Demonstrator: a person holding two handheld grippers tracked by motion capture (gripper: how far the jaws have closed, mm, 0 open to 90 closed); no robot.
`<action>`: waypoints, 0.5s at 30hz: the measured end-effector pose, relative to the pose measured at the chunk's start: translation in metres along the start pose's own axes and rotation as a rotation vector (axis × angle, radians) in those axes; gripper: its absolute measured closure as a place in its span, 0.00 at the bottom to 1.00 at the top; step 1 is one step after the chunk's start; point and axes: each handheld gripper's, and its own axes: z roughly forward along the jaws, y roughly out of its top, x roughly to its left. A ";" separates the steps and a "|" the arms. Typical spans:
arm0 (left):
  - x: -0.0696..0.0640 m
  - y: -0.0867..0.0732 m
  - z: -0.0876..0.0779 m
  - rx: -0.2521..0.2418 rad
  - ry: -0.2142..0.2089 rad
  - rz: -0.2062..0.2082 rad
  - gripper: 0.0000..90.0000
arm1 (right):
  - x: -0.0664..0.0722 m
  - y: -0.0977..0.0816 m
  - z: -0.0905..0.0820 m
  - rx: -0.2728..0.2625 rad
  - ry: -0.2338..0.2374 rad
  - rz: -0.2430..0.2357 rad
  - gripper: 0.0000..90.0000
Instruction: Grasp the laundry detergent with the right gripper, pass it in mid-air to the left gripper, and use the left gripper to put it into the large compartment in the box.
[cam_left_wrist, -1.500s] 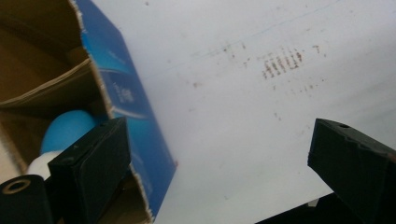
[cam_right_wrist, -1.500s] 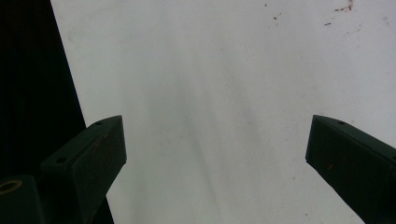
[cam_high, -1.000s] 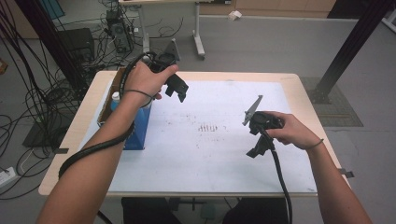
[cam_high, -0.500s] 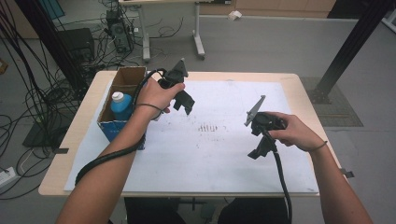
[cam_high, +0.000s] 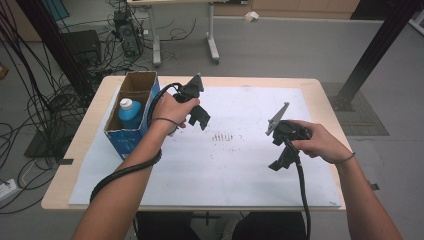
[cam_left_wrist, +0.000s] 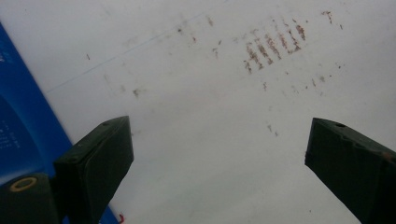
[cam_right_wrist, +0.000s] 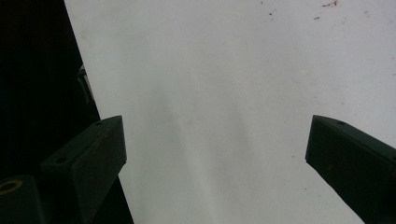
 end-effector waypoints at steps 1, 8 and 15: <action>0.000 0.000 0.003 -0.001 0.003 -0.003 0.09 | 0.000 0.000 0.000 -0.001 0.002 0.000 0.05; 0.003 0.001 0.019 0.013 0.007 -0.009 0.09 | -0.002 0.000 0.000 -0.005 0.003 0.001 0.05; 0.008 -0.001 0.035 0.013 0.012 -0.022 0.09 | -0.002 0.001 0.000 -0.005 0.005 0.003 0.05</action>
